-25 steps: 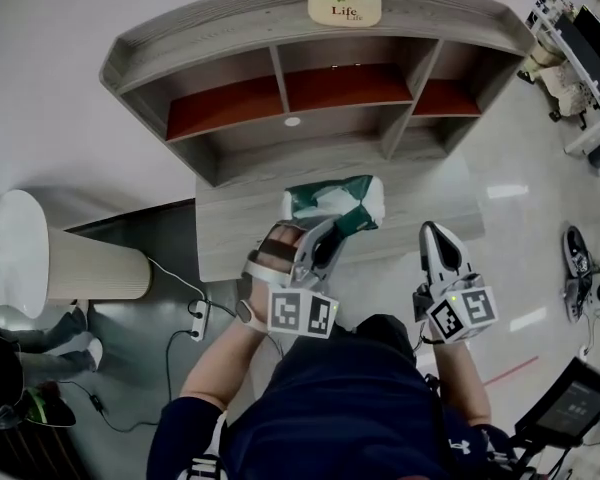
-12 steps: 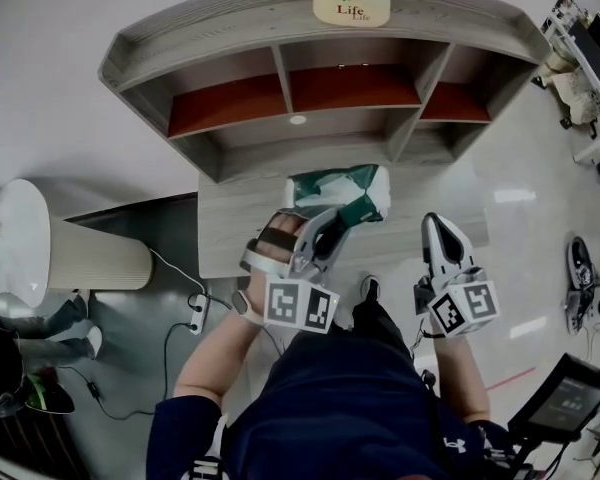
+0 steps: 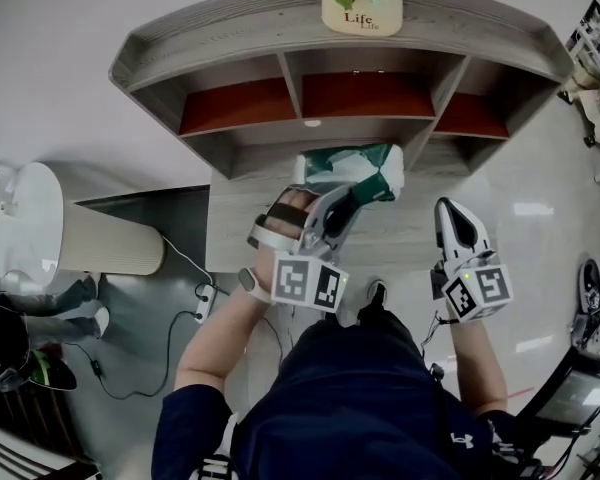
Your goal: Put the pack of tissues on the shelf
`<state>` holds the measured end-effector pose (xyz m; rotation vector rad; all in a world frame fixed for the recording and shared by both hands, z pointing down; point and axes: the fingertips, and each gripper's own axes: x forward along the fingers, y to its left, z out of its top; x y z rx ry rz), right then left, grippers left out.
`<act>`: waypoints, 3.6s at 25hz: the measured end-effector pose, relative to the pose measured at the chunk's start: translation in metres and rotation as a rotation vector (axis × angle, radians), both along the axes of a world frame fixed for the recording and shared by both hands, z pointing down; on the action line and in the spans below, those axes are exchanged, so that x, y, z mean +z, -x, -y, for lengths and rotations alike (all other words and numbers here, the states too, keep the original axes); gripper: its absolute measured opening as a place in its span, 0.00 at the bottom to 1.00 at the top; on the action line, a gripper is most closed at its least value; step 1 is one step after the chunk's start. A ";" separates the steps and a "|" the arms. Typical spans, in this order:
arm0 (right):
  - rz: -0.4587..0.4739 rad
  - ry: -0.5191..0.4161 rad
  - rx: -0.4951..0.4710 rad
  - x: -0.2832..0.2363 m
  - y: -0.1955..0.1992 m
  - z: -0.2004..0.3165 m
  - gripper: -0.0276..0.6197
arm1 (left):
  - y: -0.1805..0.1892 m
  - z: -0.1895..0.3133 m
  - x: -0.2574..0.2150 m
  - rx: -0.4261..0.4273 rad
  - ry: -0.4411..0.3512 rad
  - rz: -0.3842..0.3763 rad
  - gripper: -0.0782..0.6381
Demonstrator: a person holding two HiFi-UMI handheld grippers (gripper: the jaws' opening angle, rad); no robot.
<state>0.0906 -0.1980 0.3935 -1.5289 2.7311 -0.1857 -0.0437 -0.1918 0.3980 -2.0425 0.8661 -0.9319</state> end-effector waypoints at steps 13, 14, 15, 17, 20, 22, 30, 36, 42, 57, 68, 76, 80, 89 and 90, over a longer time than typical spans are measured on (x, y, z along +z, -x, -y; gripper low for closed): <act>-0.199 -0.059 -0.110 -0.003 -0.009 0.068 0.05 | -0.012 0.073 -0.013 -0.016 -0.035 0.059 0.25; -0.205 -0.061 -0.118 -0.003 -0.010 0.072 0.05 | -0.013 0.079 -0.014 -0.016 -0.039 0.063 0.25; -0.210 -0.063 -0.126 -0.004 -0.009 0.076 0.05 | -0.014 0.085 -0.015 -0.017 -0.044 0.064 0.25; -0.220 -0.070 -0.142 -0.005 -0.008 0.082 0.05 | -0.015 0.096 -0.017 -0.022 -0.049 0.060 0.25; -0.226 -0.075 -0.166 -0.005 -0.005 0.089 0.05 | -0.017 0.112 -0.019 -0.033 -0.039 0.051 0.25; -0.224 -0.075 -0.181 -0.004 -0.003 0.095 0.05 | -0.017 0.123 -0.019 -0.041 -0.032 0.048 0.25; -0.211 -0.067 -0.216 0.000 0.001 0.110 0.05 | -0.011 0.165 -0.011 -0.073 -0.014 0.077 0.25; -0.203 -0.056 -0.234 0.003 0.006 0.117 0.05 | -0.002 0.189 -0.003 -0.098 0.003 0.088 0.25; -0.203 -0.054 -0.255 0.004 0.014 0.119 0.05 | 0.003 0.205 0.005 -0.131 0.032 0.093 0.25; -0.170 -0.023 -0.236 0.010 0.008 0.114 0.05 | 0.014 0.230 0.032 -0.258 0.091 0.162 0.27; -0.162 -0.020 -0.212 0.009 0.000 0.109 0.05 | 0.014 0.231 0.013 -0.308 0.057 0.076 0.50; -0.162 -0.023 -0.209 0.005 0.001 0.103 0.05 | 0.010 0.201 -0.006 -0.287 0.008 0.009 0.51; -0.159 -0.032 -0.205 0.001 0.003 0.098 0.05 | 0.011 0.178 -0.012 -0.266 0.042 -0.066 0.50; -0.101 -0.100 -0.171 -0.038 0.006 0.085 0.05 | 0.024 0.101 -0.074 -0.254 0.026 -0.602 0.24; -0.095 -0.110 -0.166 -0.043 0.006 0.083 0.05 | 0.028 0.096 -0.078 -0.257 0.020 -0.639 0.23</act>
